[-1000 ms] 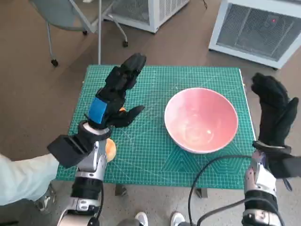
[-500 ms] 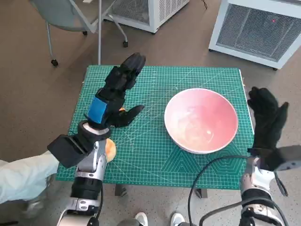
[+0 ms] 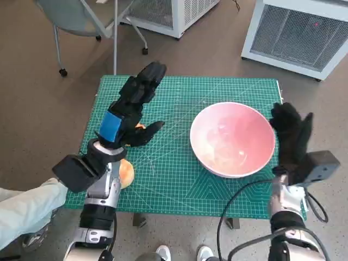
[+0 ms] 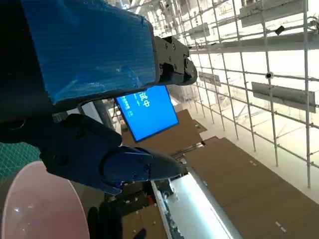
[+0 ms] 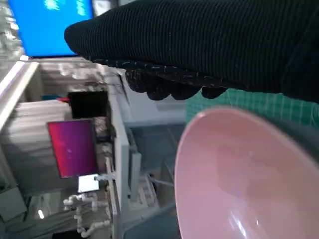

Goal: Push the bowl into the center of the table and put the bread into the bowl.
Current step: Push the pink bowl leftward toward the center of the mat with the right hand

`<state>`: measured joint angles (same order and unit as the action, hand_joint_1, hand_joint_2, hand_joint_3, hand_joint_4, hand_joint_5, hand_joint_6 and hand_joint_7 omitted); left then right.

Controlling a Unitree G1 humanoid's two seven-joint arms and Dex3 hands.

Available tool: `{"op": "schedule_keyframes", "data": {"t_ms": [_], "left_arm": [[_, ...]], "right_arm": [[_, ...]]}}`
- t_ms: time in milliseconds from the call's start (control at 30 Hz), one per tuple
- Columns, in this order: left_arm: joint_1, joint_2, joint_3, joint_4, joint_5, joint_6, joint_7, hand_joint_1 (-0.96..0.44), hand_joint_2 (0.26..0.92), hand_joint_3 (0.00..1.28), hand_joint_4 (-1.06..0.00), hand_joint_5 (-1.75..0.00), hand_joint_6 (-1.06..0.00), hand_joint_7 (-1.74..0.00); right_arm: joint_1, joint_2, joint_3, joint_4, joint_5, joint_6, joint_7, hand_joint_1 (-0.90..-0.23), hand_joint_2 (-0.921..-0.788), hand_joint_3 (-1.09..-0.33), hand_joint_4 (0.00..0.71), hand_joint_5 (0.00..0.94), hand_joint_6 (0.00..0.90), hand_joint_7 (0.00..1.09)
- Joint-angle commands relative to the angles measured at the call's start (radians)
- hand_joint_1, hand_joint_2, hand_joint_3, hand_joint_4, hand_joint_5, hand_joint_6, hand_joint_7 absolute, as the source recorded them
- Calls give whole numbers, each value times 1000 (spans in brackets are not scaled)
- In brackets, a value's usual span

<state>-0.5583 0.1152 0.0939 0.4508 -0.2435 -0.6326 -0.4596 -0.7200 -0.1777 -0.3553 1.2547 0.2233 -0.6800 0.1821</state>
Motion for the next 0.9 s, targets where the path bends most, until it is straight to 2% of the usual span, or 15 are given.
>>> {"op": "schedule_keyframes", "data": {"t_ms": [33,633,767,900], "left_arm": [[0,14,8,-12,2,-3,5,-568,921,316,-217,-3,-216,-226],[56,40,17,-61,26,-9,40,-595,921,318,-228,-5,-233,-202],[71,45,14,-81,35,-7,53,-606,921,319,-230,-5,-238,-196],[88,50,14,-102,47,-6,68,-611,921,318,-231,-5,-243,-190]], "right_arm": [[-24,31,-18,28,16,58,11,-582,-921,-856,258,5,124,415],[-131,123,-84,45,76,172,53,-568,-921,-842,294,12,201,398],[-146,137,-86,49,76,185,53,-573,-921,-842,287,7,203,390],[-161,146,-78,55,62,200,42,-572,-921,-842,286,5,204,380]]}}
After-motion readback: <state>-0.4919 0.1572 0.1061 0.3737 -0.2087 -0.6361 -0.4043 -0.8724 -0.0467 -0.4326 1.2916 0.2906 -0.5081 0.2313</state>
